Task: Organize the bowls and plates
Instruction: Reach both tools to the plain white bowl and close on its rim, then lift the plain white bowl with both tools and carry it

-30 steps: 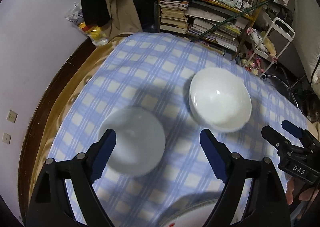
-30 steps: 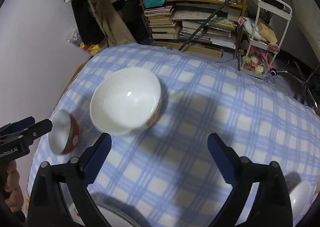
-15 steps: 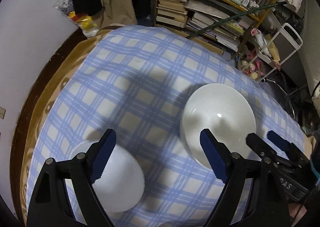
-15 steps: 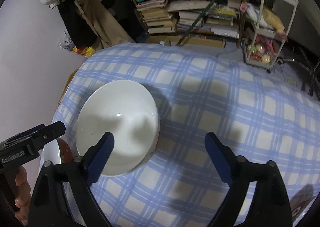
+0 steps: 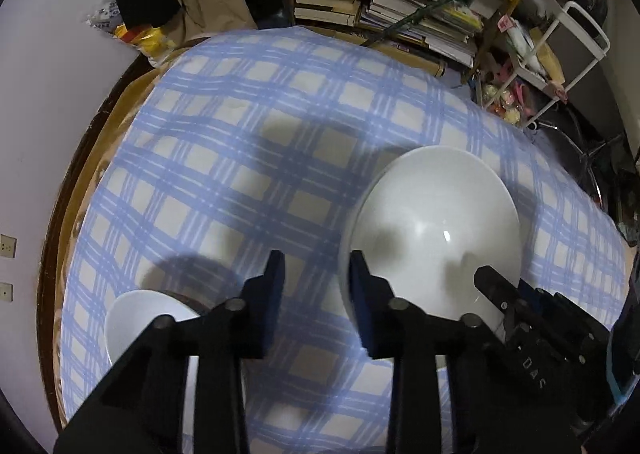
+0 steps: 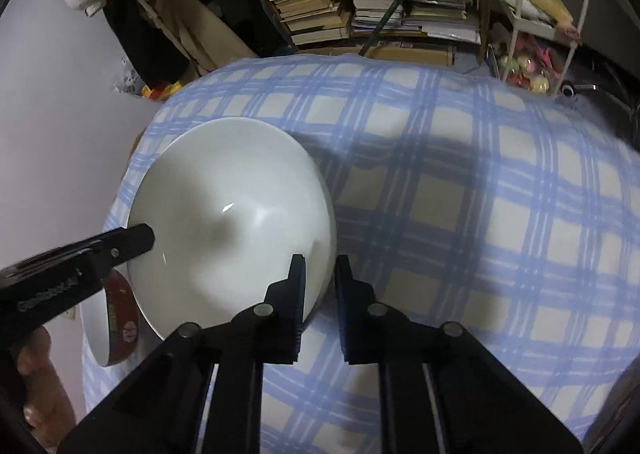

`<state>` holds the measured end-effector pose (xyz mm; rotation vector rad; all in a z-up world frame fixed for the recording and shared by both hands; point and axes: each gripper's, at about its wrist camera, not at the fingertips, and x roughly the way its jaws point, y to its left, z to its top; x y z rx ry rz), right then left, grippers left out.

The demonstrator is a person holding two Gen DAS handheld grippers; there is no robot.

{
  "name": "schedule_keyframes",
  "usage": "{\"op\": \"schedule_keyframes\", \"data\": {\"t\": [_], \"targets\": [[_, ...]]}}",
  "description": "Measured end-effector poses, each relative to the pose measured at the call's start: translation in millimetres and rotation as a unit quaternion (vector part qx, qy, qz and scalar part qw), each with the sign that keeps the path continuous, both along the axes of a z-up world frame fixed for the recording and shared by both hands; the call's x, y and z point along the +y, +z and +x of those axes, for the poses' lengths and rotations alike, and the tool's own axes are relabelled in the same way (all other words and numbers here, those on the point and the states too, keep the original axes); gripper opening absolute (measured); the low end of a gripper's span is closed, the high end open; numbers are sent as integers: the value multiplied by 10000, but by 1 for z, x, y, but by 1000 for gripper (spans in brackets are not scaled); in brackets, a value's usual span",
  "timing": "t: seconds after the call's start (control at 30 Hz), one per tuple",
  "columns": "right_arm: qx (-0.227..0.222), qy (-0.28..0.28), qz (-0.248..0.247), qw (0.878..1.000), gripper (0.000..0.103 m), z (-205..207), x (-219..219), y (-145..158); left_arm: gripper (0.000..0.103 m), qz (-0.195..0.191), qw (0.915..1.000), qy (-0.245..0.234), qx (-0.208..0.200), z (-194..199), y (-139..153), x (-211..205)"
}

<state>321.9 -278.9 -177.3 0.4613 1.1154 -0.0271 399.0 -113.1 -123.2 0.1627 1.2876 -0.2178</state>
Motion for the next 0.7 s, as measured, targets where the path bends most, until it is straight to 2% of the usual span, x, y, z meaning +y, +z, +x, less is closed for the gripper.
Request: {"op": "schedule_keyframes", "data": {"t": [0.03, 0.1, 0.17, 0.33, 0.43, 0.53, 0.7], "targets": [[6, 4, 7, 10000, 15, -1, 0, 0, 17, -46, 10000, -27, 31, -1, -2, -2], [-1, 61, 16, 10000, 15, -3, 3, 2, 12, -161, 9998, 86, 94, -3, -3, -1], [-26, 43, 151, 9999, 15, -8, 2, 5, 14, -270, 9994, 195, 134, -9, 0, -3], [9, 57, -17, 10000, 14, -25, 1, 18, 14, -108, 9998, -138, -60, -31, 18, -17], [-97, -188, -113, 9997, 14, -44, -3, 34, 14, -196, 9995, -245, -102, -47, 32, -22], [-149, -207, -389, 9989, 14, -62, -1, 51, 14, -231, 9989, -339, -240, -65, 47, -26], [-238, -323, -394, 9984, 14, -93, -6, 71, 14, -442, 9974, -440, -348, -94, 67, -26]]}}
